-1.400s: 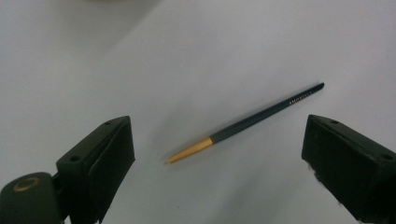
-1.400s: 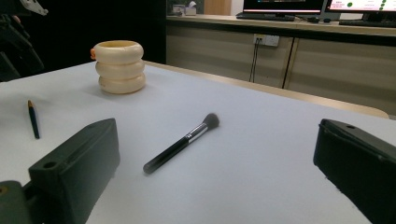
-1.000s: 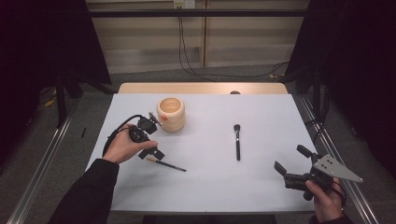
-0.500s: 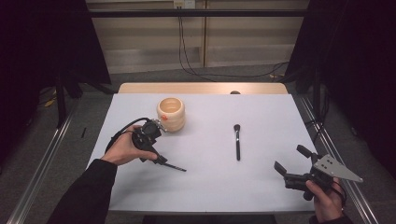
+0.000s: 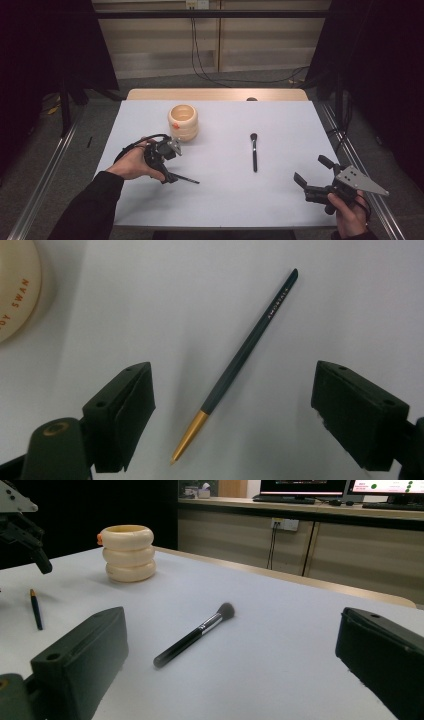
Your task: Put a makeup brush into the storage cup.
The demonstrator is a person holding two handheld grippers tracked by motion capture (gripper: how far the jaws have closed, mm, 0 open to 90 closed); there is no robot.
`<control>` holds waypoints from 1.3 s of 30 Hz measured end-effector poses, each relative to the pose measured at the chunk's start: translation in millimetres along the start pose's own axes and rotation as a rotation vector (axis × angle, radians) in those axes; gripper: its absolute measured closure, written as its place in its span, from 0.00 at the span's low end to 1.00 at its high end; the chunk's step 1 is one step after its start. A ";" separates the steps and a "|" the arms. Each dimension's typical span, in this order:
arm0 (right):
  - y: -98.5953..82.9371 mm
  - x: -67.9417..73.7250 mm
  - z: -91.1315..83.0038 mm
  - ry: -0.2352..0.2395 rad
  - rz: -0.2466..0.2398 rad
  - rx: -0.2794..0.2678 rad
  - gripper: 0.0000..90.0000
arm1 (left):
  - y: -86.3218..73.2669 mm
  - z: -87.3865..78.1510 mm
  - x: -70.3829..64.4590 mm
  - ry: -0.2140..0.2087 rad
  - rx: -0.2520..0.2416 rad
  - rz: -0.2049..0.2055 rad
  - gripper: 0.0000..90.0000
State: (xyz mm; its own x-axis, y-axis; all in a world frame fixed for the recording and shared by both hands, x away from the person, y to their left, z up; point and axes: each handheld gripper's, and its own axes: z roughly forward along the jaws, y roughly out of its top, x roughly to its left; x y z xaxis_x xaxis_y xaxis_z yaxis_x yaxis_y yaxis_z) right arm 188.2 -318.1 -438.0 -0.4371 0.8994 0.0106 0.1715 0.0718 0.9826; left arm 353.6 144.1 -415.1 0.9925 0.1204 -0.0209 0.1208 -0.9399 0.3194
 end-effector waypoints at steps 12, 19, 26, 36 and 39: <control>0.0 -0.1 -0.1 0.001 0.000 0.002 0.00 | -3.2 2.5 0.8 -0.007 0.030 0.129 0.54; 0.0 -0.3 0.1 0.001 0.000 0.001 0.00 | -1.6 9.4 2.9 -0.003 0.057 0.130 0.63; -0.1 -0.3 -0.2 0.004 0.001 0.003 0.00 | 1.6 17.0 1.7 -0.006 0.089 0.144 0.71; -0.2 -0.3 -0.2 -0.002 0.001 0.000 0.00 | 2.4 24.1 1.7 -0.017 0.122 0.161 0.74; -0.2 -0.4 -0.3 0.002 0.000 0.004 0.00 | 2.8 27.5 1.3 -0.027 0.113 0.140 0.77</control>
State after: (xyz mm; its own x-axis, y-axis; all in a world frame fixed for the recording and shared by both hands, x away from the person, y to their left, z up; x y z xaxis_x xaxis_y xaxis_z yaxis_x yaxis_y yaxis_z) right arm 188.0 -318.6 -438.1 -0.4391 0.8984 0.0108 0.1746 0.0735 0.9819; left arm 355.7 132.9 -440.3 0.9997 -0.0217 -0.0098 -0.0191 -0.9769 0.2126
